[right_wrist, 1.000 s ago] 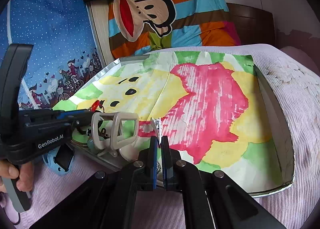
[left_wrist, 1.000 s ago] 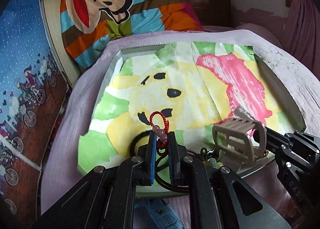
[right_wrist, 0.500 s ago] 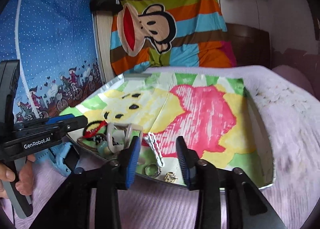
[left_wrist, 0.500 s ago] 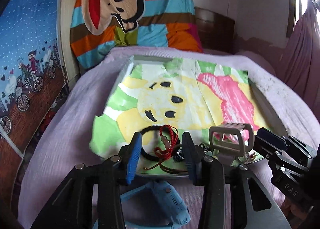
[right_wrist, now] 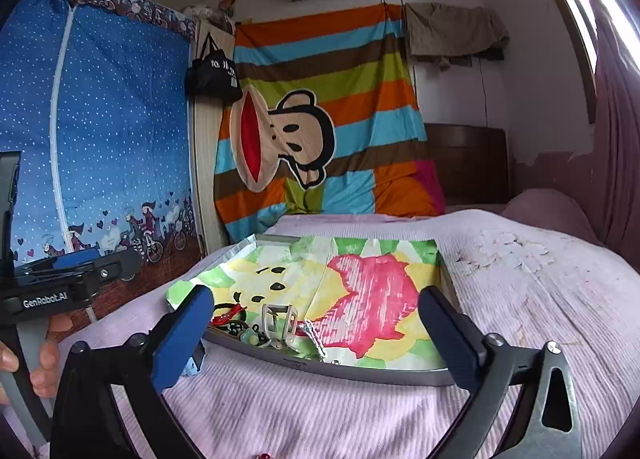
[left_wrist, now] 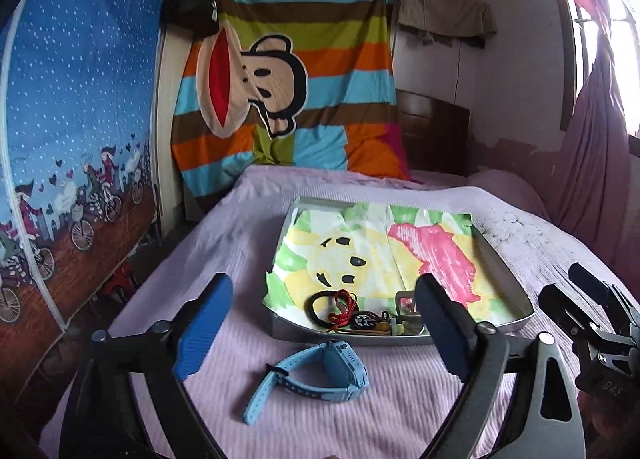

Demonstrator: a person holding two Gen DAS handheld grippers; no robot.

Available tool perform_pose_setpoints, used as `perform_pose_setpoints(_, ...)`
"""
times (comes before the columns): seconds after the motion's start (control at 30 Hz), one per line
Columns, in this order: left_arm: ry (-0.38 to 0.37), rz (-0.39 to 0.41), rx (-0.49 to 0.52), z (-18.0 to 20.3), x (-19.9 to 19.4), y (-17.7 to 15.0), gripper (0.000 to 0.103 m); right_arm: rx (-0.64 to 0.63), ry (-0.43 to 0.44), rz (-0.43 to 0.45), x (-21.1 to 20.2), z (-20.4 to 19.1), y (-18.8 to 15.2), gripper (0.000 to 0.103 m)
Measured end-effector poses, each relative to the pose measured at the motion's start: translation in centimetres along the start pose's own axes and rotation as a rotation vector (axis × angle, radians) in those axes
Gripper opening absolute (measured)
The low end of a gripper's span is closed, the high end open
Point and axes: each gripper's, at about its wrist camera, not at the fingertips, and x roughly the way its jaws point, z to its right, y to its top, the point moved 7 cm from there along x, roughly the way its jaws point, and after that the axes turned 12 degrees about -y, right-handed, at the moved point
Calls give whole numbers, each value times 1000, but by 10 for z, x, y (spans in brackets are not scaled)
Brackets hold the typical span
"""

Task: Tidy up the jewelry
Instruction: 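Move the left tool toward the blue watch while the right approaches the red-stone earring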

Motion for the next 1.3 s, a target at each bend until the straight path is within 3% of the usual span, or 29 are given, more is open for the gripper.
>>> perform_pose_setpoints(0.43,52,104,39,6,-71,-11,100,45,-37,104,-61,1,-1,103)
perform_pose_setpoints(0.83,31,49,52,5,-94,-40,100,16,-15,86,-81,-2,-24,103)
perform_pose_setpoints(1.03,26,-28,89,5,-83,-58,100,-2,-8,-16,-70,-2,-47,103)
perform_pose_setpoints(1.23,-82,-188,40,-3,-57,-77,100,37,36,-178,-46,-1,-72,103)
perform_pose_setpoints(1.3,-86,-208,26,-8,-51,-78,100,36,39,-220,-40,-2,-80,103)
